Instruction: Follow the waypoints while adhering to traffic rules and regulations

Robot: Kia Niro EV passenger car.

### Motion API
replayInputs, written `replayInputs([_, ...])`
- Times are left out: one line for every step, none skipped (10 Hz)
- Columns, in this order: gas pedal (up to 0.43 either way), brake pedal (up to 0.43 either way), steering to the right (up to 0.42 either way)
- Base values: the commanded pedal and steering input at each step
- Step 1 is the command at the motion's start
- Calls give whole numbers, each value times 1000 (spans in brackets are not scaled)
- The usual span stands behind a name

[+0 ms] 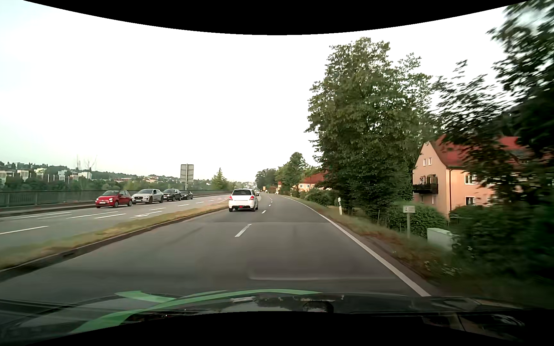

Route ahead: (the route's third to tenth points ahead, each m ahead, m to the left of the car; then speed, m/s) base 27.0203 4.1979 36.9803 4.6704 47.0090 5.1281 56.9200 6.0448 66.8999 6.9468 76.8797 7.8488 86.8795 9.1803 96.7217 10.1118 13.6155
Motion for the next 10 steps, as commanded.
replayInputs([157, 0, -9])
replayInputs([157, 0, -9])
replayInputs([157, 0, -9])
replayInputs([157, 0, -10])
replayInputs([157, 0, -11])
replayInputs([157, 0, -11])
replayInputs([157, 0, -11])
replayInputs([157, 0, -11])
replayInputs([157, 0, -12])
replayInputs([169, 0, -11])
